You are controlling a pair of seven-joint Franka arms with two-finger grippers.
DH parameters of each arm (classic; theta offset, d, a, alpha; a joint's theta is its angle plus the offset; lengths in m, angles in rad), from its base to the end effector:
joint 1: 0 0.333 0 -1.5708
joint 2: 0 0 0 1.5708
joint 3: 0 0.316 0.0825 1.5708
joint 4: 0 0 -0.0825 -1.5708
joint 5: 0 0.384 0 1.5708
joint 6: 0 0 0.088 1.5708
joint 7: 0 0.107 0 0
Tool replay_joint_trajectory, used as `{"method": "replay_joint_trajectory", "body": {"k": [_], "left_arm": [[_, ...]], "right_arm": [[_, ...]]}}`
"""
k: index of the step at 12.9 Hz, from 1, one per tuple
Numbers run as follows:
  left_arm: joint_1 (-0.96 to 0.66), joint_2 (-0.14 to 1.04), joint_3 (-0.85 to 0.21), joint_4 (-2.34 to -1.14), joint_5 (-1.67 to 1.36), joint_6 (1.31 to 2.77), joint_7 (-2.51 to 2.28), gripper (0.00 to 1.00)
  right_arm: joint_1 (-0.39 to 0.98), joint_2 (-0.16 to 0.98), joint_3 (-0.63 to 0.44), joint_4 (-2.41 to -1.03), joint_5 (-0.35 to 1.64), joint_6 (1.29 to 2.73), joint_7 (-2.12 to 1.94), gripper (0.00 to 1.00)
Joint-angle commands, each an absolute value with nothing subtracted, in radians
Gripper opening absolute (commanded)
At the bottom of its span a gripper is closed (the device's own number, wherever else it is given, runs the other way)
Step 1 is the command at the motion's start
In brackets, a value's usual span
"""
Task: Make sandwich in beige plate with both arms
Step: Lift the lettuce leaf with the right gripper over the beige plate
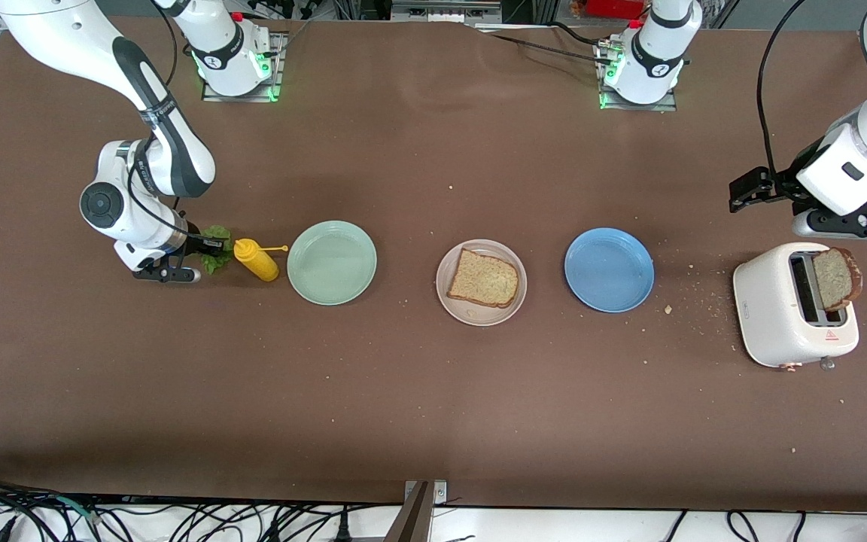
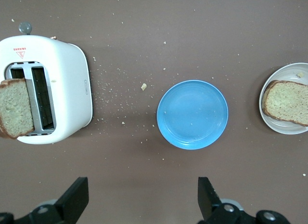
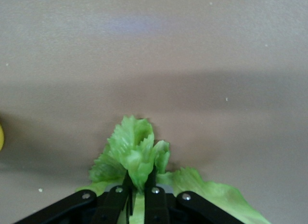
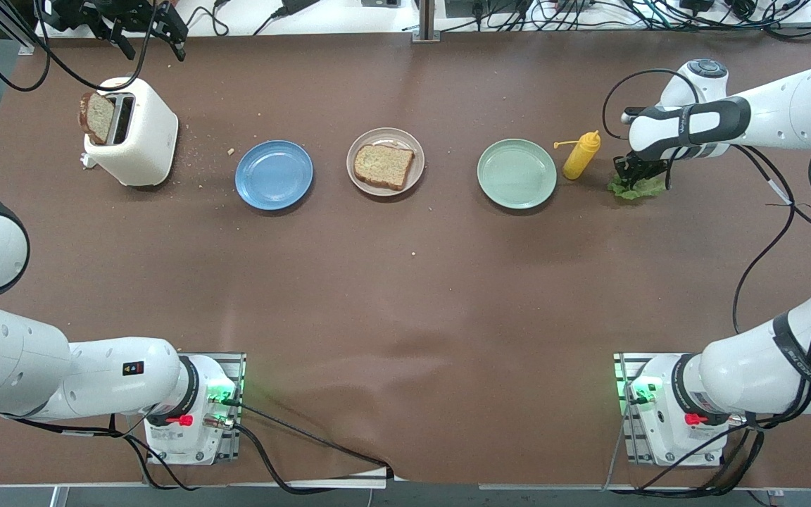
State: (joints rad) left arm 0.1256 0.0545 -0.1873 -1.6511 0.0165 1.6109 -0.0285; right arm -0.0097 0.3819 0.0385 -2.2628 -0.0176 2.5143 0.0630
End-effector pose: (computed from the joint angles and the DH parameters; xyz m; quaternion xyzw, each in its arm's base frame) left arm 0.5676 -0.0309 0.5599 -0.9987 0.0174 0.0467 0.0053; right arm 0.5230 0.0160 0.1799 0.9978 -0.0105 -0.0650 0.0004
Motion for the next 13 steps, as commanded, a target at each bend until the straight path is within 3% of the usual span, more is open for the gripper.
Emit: {"method": "replay_joint_trajectory", "body": {"k": [1, 7, 13], "left_arm": [[0.127, 0.061, -0.192, -1.623, 0.015, 1.589, -0.006, 1.00], [0.127, 0.061, -0.192, -1.624, 0.015, 1.589, -0.006, 1.00], [0.127, 0.061, -0.192, -1.624, 0.015, 1.589, -0.006, 1.00]], "right_arm": [[-0.006, 0.345, 0.040, -2.267, -0.025, 2.526, -0.001, 0.00], [-0.006, 0.287, 0.038, -2.232, -0.040, 2.439, -0.060, 0.00], [-0.003, 0.183, 0.040, -2.096, -0.074, 2.130, -0.109, 0.00]]}}
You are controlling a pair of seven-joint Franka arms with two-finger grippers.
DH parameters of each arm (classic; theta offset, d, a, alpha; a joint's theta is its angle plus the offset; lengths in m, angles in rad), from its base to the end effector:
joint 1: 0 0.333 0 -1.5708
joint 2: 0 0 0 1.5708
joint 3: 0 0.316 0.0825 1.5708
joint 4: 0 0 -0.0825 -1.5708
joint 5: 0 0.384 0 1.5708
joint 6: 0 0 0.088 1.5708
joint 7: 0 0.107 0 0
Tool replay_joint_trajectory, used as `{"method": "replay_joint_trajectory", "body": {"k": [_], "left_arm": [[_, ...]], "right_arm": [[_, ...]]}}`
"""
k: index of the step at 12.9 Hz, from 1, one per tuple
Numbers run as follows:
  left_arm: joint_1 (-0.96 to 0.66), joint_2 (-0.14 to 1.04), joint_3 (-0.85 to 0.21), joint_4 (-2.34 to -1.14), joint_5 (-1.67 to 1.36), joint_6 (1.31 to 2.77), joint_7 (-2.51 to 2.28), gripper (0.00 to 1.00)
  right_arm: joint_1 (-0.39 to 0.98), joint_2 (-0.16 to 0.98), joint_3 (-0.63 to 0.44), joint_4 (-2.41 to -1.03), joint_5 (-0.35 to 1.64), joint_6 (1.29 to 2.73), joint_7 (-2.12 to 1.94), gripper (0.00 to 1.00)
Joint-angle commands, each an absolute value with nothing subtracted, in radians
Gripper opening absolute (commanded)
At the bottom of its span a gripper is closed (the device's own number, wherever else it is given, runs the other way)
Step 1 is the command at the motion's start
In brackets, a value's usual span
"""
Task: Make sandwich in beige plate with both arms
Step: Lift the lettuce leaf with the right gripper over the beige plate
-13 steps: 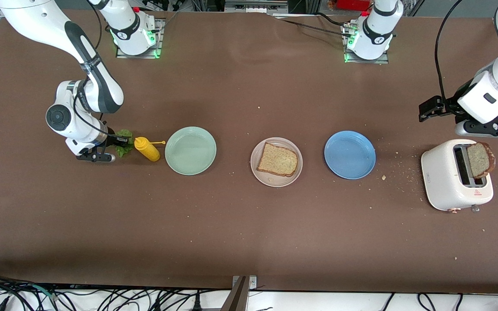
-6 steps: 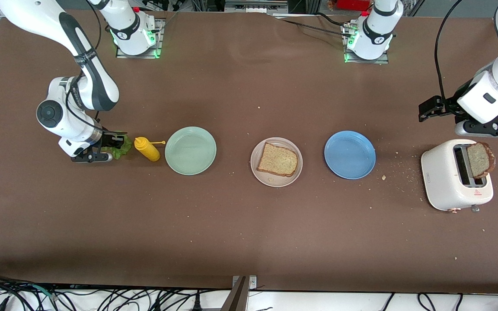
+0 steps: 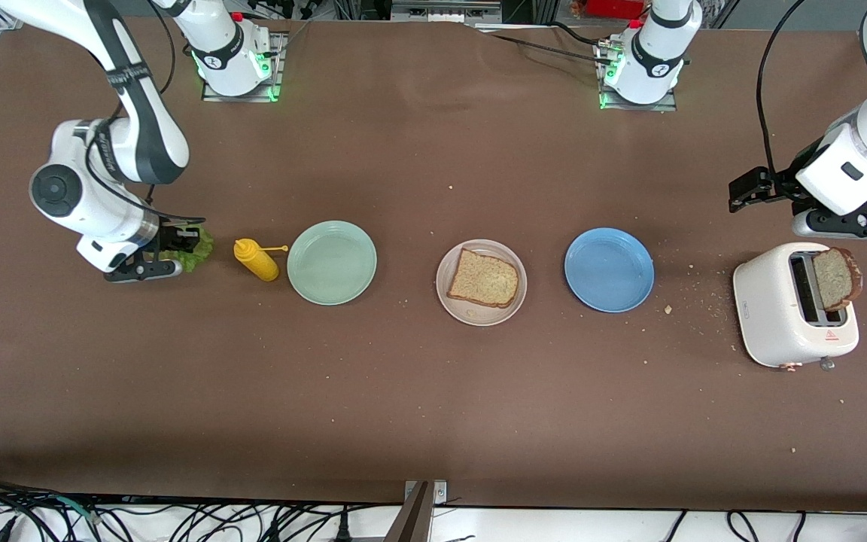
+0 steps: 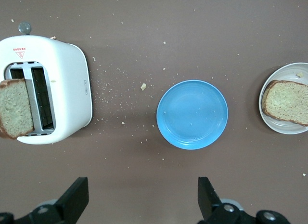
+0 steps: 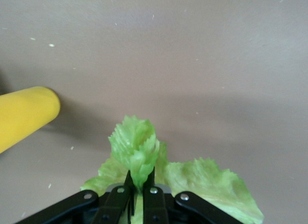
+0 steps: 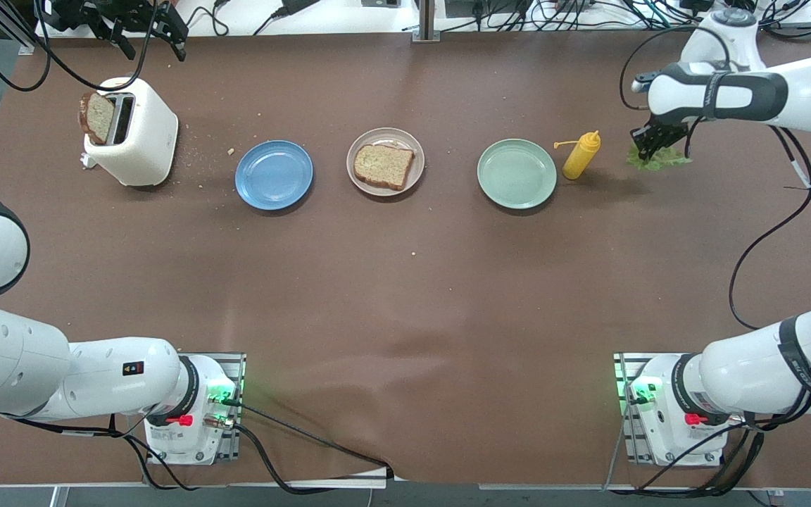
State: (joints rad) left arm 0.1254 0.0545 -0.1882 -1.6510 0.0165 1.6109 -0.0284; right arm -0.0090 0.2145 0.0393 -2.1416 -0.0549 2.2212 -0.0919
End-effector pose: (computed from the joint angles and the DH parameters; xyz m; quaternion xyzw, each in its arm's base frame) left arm 0.5676 -0.0315 0.5599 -0.9987 0.0180 0.0466 0.0053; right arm 0.5504 0.0148 0.2933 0.9945 0.0788 -0.0677 0.0144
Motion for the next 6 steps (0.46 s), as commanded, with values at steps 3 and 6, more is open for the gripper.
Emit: {"method": "replay_joint_trajectory", "body": {"k": [3, 6], "left_arm": [[0.126, 0.061, -0.192, -1.624, 0.015, 1.589, -0.006, 1.00], [0.126, 0.061, -0.192, -1.623, 0.015, 1.589, -0.006, 1.00]], "right_arm": [[0.024, 0.152, 0.044, -1.996, -0.072, 1.979, -0.110, 0.00], [0.072, 0.135, 0.052, -1.915, -0.055, 1.861, -0.098, 0.00]]}}
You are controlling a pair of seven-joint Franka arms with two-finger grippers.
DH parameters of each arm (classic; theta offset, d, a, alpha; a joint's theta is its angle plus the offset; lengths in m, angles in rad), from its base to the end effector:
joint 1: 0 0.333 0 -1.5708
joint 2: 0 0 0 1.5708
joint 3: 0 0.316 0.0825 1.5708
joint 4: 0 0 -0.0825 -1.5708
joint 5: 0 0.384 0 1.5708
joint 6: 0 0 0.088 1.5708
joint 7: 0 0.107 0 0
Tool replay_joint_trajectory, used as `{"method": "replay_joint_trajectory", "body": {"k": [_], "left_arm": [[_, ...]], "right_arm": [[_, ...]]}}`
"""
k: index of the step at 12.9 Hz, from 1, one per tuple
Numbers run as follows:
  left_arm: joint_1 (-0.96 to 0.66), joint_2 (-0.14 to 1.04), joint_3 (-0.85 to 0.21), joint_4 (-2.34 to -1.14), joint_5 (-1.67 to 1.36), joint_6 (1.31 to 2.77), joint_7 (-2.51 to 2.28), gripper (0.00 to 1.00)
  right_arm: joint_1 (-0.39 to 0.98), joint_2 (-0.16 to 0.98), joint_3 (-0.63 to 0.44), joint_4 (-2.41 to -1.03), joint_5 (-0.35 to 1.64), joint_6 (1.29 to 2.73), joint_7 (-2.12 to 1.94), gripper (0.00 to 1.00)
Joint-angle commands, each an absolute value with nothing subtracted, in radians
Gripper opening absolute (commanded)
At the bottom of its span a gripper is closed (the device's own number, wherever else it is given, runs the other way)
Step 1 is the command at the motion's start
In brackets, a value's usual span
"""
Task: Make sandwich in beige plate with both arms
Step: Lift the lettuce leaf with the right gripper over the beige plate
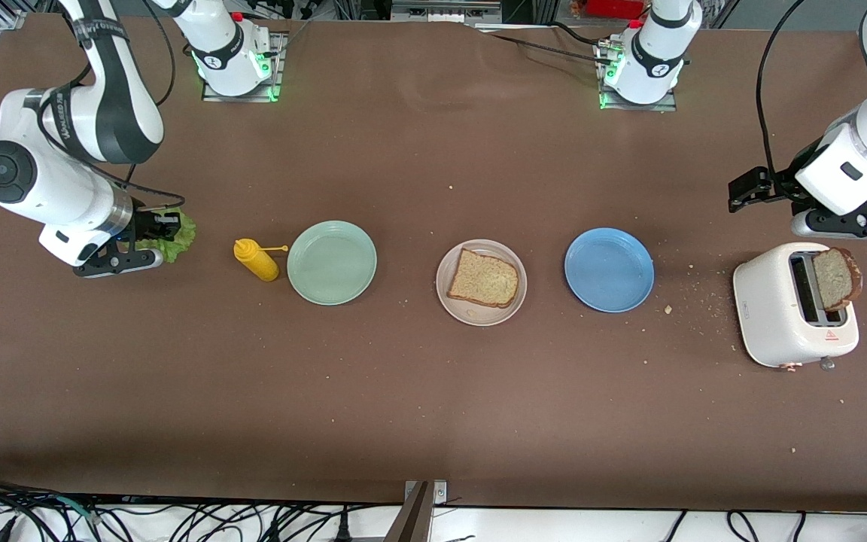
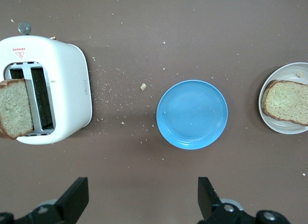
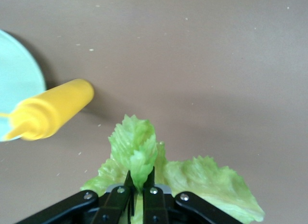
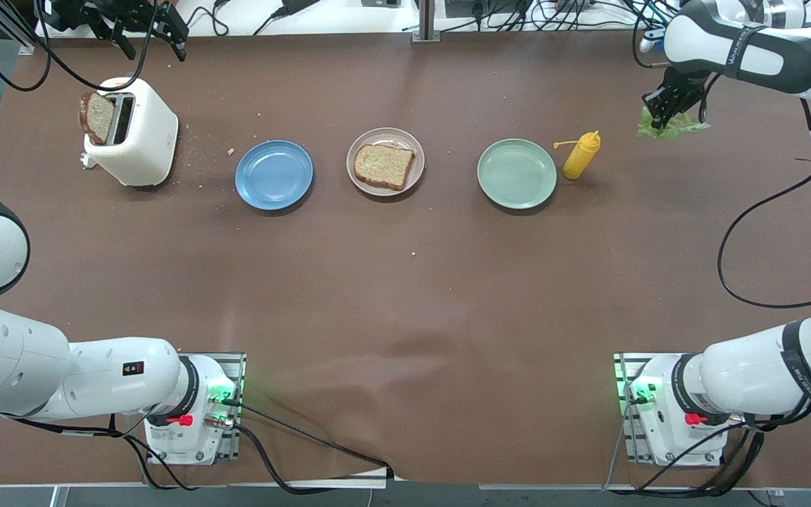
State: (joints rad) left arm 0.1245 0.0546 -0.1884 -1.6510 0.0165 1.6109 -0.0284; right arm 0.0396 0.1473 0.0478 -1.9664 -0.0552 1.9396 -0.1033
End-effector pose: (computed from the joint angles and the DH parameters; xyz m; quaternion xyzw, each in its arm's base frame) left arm 0.5676 -0.0321 0.5599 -0.9987 0.0185 0.0467 0.0053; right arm 0.5658 0.0451 0.3853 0.9902 0.1070 -0.0870 0.0206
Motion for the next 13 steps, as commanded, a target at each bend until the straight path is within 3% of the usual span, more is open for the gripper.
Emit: {"method": "replay_joint_trajectory", "body": {"k": [1, 7, 13], "left_arm": [[0.126, 0.061, -0.192, -1.624, 0.015, 1.589, -0.006, 1.00], [0.126, 0.061, -0.192, -1.623, 0.015, 1.589, -0.006, 1.00], [0.126, 0.061, -0.192, -1.623, 0.015, 1.589, -0.006, 1.00]], "right_arm": [[0.086, 0.132, 0.078, -1.886, -0.042, 1.824, -0.086, 0.00], [0.170, 0.152, 0.282, -1.781, 0.049, 1.807, 0.202, 0.00], [0.276, 0.245, 0.382, -1.778, 0.054, 2.122, 0.409, 0.00]]}}
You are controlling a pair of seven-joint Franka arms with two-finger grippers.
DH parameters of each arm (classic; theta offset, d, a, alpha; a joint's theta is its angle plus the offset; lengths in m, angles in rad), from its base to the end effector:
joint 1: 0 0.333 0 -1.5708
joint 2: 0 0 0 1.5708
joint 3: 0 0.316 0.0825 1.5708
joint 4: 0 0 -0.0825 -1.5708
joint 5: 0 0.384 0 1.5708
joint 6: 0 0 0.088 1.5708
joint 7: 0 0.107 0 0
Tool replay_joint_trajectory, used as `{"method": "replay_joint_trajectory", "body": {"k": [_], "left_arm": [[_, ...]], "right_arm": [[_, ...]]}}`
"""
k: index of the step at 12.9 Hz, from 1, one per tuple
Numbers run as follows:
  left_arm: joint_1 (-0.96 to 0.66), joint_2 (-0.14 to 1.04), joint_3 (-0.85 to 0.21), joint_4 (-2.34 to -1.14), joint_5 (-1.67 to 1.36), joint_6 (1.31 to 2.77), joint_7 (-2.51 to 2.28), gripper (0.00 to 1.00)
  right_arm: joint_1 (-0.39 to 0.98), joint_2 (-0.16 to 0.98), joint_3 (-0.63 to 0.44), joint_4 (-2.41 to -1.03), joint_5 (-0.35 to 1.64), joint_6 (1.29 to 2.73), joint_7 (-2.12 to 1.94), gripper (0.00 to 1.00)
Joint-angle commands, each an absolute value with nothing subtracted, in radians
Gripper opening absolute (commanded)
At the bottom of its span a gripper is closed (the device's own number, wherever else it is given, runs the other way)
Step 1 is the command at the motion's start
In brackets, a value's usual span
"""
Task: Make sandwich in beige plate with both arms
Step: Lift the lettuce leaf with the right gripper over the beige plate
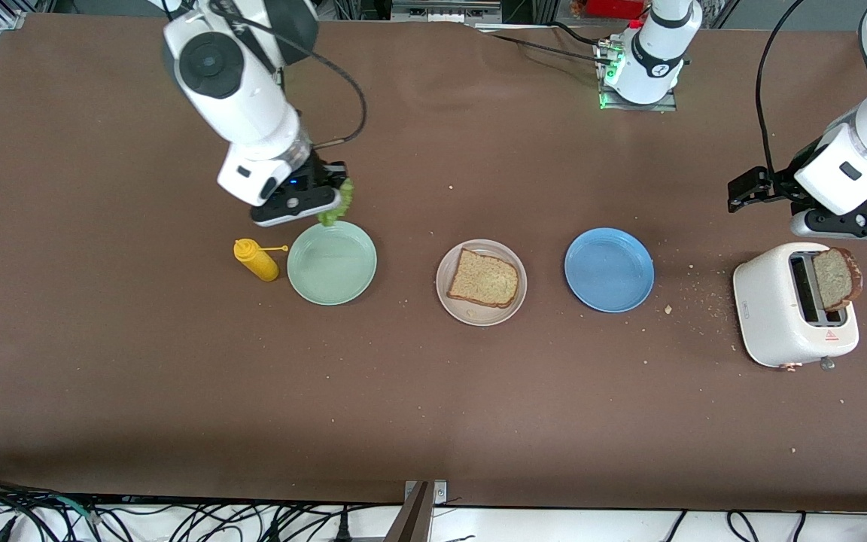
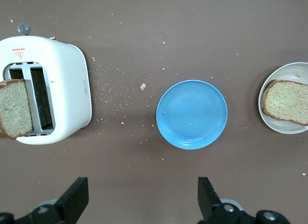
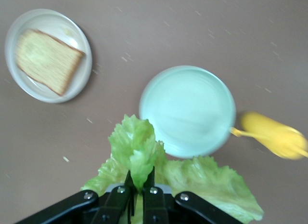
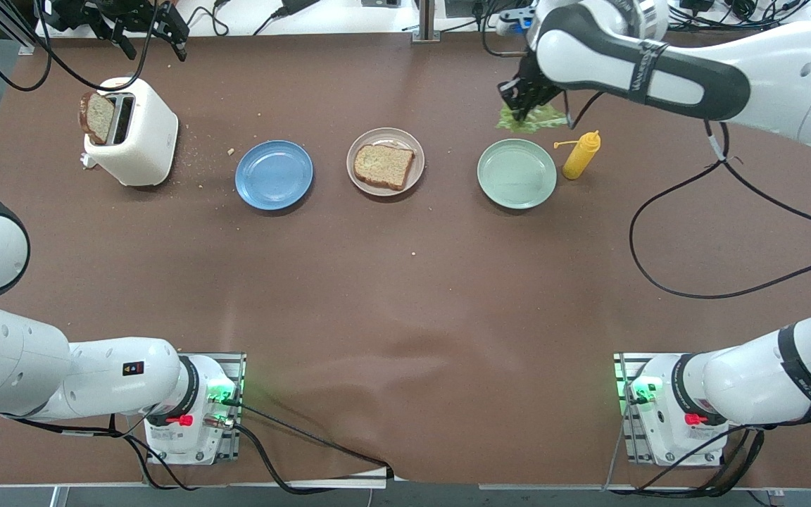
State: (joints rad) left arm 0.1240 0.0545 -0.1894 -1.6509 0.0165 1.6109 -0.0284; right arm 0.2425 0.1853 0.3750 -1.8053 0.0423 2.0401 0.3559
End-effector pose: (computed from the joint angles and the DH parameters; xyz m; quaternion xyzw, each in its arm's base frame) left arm 0.5675 -0.0330 0.5600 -0.9987 0.0193 0.0465 0.0053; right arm 0.5071 0.3487 0.4524 -0.9912 -0.1173 -0.0026 0.0611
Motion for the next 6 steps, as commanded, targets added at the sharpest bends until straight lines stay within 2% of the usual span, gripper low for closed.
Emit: {"method": "replay_joint_trajectory", "body": {"k": [1, 6], "left_arm": [[0.126, 0.061, -0.192, -1.624, 0.015, 1.589, -0.006, 1.00], [0.126, 0.061, -0.192, -1.623, 0.015, 1.589, -0.006, 1.00]], "right_arm": [[0.302, 0.273, 0.382, -1.778, 0.054, 2.181, 0.429, 0.00], [0.409, 0.429, 0.382, -1.778, 0.051, 2.455, 0.518, 0.00]]}}
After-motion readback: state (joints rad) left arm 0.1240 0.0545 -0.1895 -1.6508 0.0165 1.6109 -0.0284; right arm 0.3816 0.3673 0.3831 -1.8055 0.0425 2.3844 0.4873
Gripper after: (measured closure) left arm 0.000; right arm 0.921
